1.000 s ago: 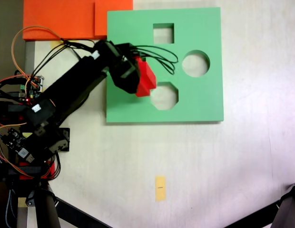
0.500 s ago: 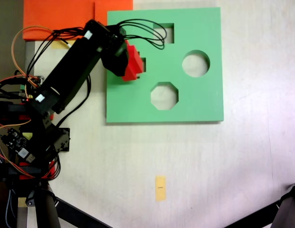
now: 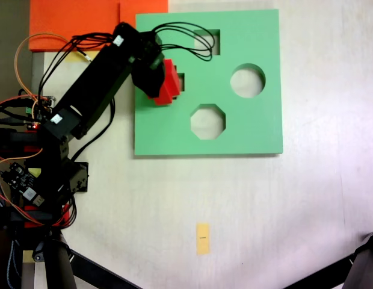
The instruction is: Put the cross columnar block into the corresponding hole
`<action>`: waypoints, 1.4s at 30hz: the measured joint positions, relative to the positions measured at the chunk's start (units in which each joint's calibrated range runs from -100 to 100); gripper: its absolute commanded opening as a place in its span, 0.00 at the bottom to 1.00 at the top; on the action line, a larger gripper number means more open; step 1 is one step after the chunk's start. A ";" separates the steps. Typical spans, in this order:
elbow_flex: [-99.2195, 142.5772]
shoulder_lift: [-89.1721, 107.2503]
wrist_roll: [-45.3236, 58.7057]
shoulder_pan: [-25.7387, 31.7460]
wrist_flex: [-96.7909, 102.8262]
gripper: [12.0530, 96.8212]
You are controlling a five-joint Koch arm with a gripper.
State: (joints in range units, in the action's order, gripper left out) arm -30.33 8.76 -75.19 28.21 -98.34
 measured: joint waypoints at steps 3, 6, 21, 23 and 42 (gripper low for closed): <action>-0.29 -0.82 0.05 0.00 -0.10 0.31; -0.49 -1.37 0.05 0.05 -0.29 0.31; -8.43 -8.62 0.00 0.63 -1.66 0.31; -8.82 -9.58 0.10 0.63 -1.66 0.31; -14.11 -14.23 2.05 1.07 -1.66 0.31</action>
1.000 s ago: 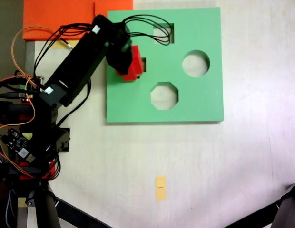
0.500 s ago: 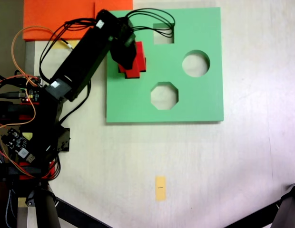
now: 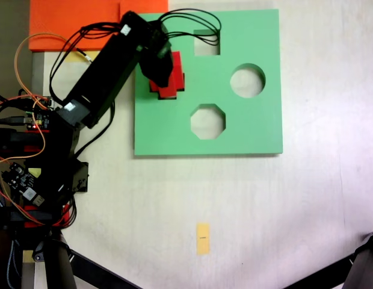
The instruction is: Put the cross columnar block into the corresponding hole
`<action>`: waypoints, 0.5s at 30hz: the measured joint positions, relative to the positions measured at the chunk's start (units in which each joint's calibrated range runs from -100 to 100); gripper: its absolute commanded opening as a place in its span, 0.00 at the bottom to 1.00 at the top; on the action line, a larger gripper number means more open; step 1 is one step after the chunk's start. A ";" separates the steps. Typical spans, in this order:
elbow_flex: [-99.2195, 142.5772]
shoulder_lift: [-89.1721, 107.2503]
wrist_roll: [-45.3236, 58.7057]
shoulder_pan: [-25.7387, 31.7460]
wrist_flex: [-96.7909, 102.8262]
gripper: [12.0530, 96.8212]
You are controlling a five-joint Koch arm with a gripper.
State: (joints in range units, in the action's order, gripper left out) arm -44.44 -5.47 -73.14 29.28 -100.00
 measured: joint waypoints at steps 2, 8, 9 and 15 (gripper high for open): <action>0.00 -0.82 -0.10 0.00 0.00 0.31; -0.10 -2.60 -1.07 -0.05 0.00 0.31; -0.20 -3.28 -1.07 -0.05 0.00 0.31; -0.49 -5.34 -1.61 -0.10 0.00 0.36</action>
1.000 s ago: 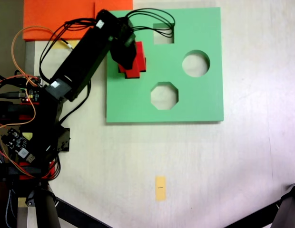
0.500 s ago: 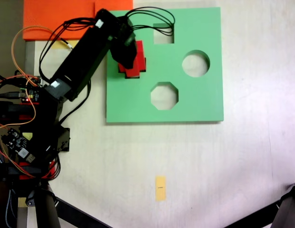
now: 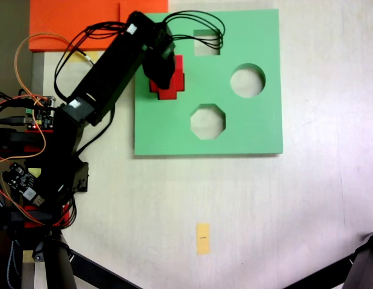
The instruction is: Put the cross columnar block into the corresponding hole
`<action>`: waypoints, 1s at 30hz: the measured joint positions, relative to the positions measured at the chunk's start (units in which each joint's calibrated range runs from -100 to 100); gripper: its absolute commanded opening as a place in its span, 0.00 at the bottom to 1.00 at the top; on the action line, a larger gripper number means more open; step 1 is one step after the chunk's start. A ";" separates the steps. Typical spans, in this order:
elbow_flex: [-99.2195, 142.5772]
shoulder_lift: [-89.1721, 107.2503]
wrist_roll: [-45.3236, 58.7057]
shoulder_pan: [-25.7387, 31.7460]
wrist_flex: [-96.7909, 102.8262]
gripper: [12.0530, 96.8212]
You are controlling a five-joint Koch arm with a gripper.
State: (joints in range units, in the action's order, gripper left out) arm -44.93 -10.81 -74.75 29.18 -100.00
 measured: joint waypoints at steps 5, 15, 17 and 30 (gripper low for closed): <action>-0.10 -1.37 -0.10 0.05 0.00 0.50; -0.10 -1.78 0.05 0.20 0.00 0.83; -0.10 -0.55 0.10 0.20 0.00 0.83; 8.13 14.23 0.10 -0.83 0.00 0.83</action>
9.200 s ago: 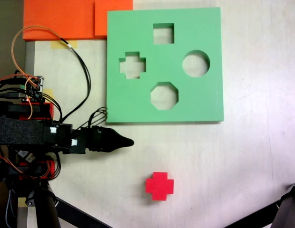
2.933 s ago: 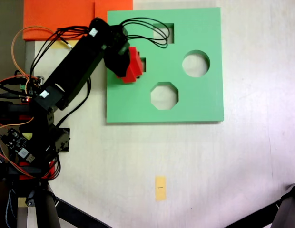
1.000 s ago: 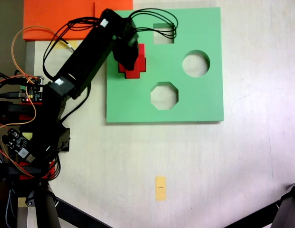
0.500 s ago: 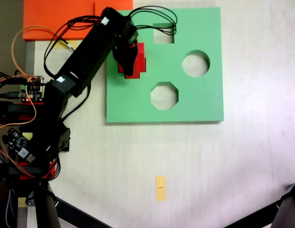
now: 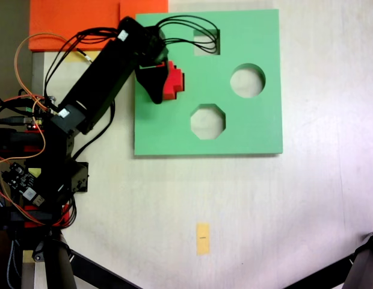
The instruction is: Put the cross columnar block into the corresponding hole
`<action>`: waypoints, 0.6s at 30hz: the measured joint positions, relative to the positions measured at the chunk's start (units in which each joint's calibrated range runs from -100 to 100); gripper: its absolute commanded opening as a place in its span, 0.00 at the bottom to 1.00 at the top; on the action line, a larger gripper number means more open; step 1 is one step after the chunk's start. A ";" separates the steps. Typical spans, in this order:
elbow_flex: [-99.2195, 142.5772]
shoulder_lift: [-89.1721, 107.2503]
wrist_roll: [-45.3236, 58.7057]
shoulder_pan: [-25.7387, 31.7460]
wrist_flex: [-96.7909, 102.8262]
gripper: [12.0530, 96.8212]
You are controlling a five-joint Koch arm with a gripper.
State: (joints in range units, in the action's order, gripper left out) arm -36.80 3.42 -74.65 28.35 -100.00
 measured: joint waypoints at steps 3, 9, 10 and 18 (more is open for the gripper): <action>0.10 0.00 0.44 -0.29 0.00 0.83; -0.20 0.14 0.98 -0.39 0.00 0.82; -1.08 0.68 1.61 -0.39 0.00 0.82; -2.35 29.41 25.59 -6.79 0.00 0.81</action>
State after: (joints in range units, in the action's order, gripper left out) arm -39.15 32.83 -49.06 21.56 -100.00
